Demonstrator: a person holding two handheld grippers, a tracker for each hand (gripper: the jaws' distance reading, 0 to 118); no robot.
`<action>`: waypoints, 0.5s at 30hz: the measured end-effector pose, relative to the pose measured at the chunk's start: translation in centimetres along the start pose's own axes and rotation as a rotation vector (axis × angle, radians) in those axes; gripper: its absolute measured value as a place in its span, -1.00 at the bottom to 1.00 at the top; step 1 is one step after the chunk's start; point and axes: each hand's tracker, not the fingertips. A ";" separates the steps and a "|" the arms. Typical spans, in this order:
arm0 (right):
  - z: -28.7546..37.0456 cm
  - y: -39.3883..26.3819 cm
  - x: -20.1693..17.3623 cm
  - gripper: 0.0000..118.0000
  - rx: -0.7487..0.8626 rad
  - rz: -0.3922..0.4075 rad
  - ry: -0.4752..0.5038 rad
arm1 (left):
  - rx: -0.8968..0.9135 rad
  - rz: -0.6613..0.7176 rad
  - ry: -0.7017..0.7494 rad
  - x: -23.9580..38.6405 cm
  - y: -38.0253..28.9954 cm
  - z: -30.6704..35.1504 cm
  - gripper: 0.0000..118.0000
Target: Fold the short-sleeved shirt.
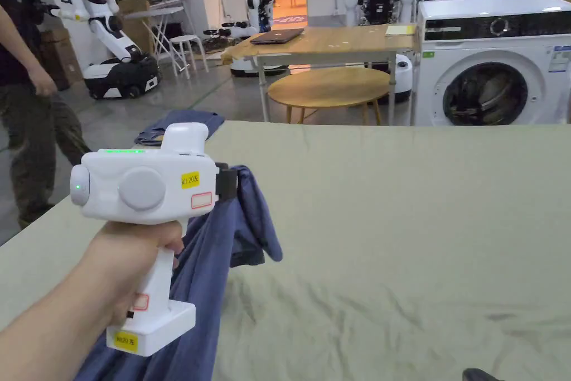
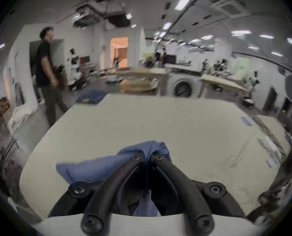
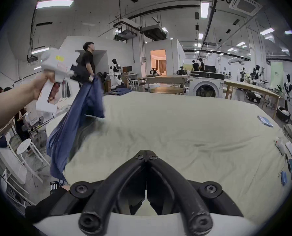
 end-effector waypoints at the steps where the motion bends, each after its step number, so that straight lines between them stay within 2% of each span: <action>1: 0.7 0.0 0.6 -1.00 0.011 -0.014 -0.014 | 0.013 -0.012 -0.052 2.5 1.3 0.0 -0.99; 7: 6.3 -0.7 5.8 -1.00 0.061 -0.078 -0.179 | -0.026 -0.103 -0.385 20.1 3.4 -2.4 -0.99; 11: 11.1 -1.9 9.7 -1.00 0.081 -0.117 -0.319 | -0.137 -0.169 -0.537 31.4 -1.0 -6.0 -0.99; 15: 15.7 -3.6 13.0 -1.00 0.081 -0.159 -0.444 | -0.294 -0.174 -0.664 41.1 -8.1 -8.9 -0.99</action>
